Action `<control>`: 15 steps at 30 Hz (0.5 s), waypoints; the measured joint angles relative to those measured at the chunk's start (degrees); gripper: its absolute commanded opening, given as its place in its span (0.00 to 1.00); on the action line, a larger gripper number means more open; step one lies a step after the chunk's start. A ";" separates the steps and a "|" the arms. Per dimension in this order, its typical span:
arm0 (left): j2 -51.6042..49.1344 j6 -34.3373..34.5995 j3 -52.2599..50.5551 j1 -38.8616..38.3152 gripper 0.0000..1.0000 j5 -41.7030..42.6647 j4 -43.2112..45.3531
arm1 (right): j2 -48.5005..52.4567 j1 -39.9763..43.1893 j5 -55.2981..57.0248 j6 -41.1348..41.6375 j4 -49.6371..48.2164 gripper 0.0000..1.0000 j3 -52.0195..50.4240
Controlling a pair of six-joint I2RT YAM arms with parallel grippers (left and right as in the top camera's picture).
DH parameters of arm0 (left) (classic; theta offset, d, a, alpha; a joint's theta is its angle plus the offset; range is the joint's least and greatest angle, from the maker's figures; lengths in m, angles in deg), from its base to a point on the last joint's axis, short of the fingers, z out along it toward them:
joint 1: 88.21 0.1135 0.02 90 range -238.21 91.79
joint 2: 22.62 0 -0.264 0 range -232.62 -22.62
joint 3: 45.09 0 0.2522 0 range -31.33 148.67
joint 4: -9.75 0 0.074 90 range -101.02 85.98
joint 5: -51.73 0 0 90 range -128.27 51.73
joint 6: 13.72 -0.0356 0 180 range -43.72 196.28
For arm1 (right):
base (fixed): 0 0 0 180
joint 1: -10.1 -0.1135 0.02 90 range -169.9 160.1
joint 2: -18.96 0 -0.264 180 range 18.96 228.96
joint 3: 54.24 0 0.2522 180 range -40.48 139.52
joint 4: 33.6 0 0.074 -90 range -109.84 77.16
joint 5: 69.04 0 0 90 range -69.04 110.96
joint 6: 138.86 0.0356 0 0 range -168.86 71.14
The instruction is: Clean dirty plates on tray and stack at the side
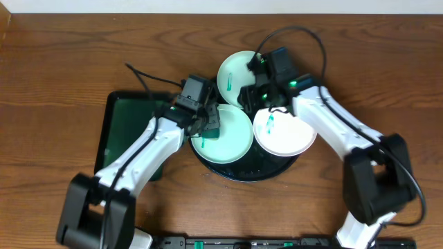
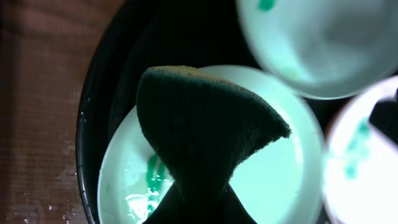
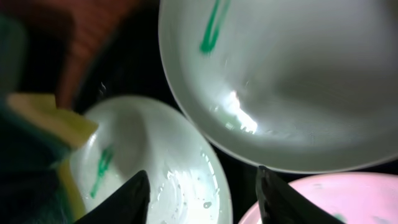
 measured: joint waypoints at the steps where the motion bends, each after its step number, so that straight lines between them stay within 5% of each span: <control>1: -0.55 0.28 0.00 0.00 0.07 -0.07 -0.02 | 0.76 -0.24 0.00 -0.35 0.52 0.43 0.00; 11: -0.50 1.03 0.00 0.00 0.08 -0.42 0.39 | 5.51 -1.18 -0.17 -2.01 4.55 0.43 0.00; 15: -0.50 1.03 0.00 0.00 0.07 -0.42 1.14 | 5.53 -1.18 0.46 -3.23 4.83 0.29 0.00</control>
